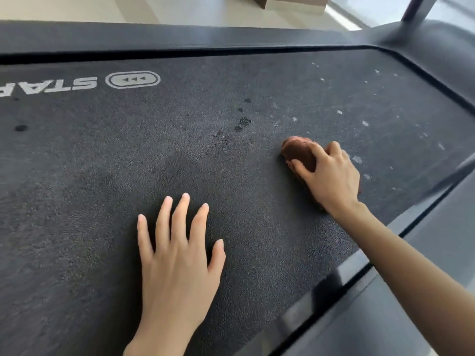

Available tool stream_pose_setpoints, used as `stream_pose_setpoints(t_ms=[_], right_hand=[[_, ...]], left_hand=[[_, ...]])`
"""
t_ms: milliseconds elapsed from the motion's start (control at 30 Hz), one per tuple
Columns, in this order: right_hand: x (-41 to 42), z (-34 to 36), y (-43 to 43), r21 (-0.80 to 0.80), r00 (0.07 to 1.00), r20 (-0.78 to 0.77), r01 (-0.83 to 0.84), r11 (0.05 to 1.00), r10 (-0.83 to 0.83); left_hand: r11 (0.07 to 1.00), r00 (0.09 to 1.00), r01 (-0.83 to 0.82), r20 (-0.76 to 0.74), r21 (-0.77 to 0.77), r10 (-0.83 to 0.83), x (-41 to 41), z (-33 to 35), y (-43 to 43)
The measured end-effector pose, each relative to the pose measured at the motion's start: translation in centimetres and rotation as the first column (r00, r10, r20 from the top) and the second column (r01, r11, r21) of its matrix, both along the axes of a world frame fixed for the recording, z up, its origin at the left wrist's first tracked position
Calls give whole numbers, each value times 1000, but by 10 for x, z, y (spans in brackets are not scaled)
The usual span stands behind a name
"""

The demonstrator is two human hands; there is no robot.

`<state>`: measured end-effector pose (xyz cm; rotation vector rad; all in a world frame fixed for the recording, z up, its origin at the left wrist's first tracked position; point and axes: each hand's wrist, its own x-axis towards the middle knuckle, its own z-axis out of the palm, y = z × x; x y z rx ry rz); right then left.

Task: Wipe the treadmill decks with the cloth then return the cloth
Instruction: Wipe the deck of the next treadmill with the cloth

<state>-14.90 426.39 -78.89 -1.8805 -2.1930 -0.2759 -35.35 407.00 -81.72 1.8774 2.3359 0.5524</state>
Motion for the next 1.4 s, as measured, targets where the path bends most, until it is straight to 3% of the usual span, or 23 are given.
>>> stream_pose_setpoints(t_ms=[100,233,300,367,433,500,567,667,867,967,1067,1267,1400], right_hand=[[-11,0,-26,5,998,14,-61,998,61],[-5,-4,-67,92,933,42,-359,929,357],[14,-2,-69,63,918,58,-396,916,393],[44,0,-58,50,962,60,-271,961,268],[81,3,-41,29,999,17,-28,999,27],[108,6,-27,-35,975,-43,216,976,-218],[112,4,-21,-52,946,-52,319,946,-321],[90,2,-37,-9,957,-21,291,957,-291],[42,-1,-107,40,990,60,-128,991,125],[46,0,-107,-2,976,29,-217,976,217],[64,1,-88,-29,989,-37,-147,989,146],[124,5,-18,-62,978,-52,198,978,-201],[118,3,-18,-56,968,-77,233,971,-237]], left_hand=[[1000,1000,3,9,-10,-3,-1,0,0],[1000,1000,-6,29,-3,6,6,5,1],[1000,998,18,66,18,-19,17,9,8],[995,991,99,95,-13,-97,33,12,20],[978,977,201,78,-48,-197,50,14,39],[958,960,280,26,-59,-279,67,10,60],[946,947,317,-37,-71,-320,77,4,71],[945,940,323,-97,-59,-327,79,-3,72],[939,935,343,-98,-3,-341,77,-4,71],[942,937,337,-96,-3,-336,77,-3,71],[943,939,334,-96,14,-331,76,-3,71],[944,938,330,-109,-6,-329,76,-2,70],[943,938,334,-99,-2,-332,76,-2,70]])
